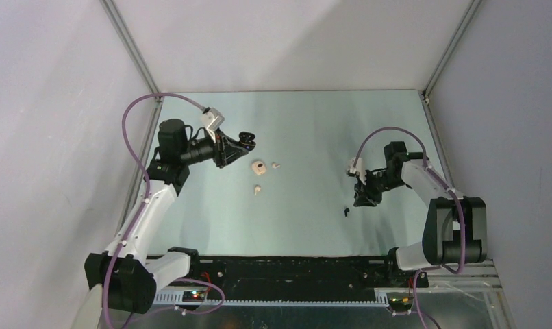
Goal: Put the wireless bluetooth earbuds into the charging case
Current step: Pick up the earbud from the center of the board.
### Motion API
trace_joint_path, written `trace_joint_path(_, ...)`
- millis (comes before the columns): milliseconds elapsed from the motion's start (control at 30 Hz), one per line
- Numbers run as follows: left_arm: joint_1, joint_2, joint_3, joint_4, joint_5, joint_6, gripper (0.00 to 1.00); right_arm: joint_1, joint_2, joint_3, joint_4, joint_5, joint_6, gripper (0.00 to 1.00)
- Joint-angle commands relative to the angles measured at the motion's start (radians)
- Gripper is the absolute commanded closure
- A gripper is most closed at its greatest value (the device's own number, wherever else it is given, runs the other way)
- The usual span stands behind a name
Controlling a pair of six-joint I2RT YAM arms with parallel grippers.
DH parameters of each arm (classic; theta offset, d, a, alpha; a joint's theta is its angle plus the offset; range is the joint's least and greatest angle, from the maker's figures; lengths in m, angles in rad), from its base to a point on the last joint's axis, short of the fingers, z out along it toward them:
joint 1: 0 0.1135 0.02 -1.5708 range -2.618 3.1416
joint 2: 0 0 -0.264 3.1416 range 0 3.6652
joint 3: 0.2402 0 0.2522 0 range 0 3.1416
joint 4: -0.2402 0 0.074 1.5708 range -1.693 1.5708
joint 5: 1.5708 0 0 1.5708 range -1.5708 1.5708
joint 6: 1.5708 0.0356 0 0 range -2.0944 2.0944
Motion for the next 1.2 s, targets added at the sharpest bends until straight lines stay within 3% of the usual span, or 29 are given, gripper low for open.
trace_joint_path(0,0.006,0.003,0.056,-0.104,0.025,0.090,1.00,-0.013,-0.036,-0.056,0.105,-0.036,-0.235,0.63)
trace_joint_path(300,0.006,0.019,0.085,-0.145,0.017,0.129,1.00,0.068,-0.032,-0.160,0.196,0.090,-0.387,0.60)
trace_joint_path(967,0.004,-0.003,0.045,-0.145,0.018,0.135,1.00,0.198,0.069,-0.141,0.206,0.245,-0.385,0.61)
trace_joint_path(1167,0.004,-0.004,0.035,-0.143,0.016,0.140,1.00,0.219,0.078,-0.138,0.198,0.264,-0.374,0.66)
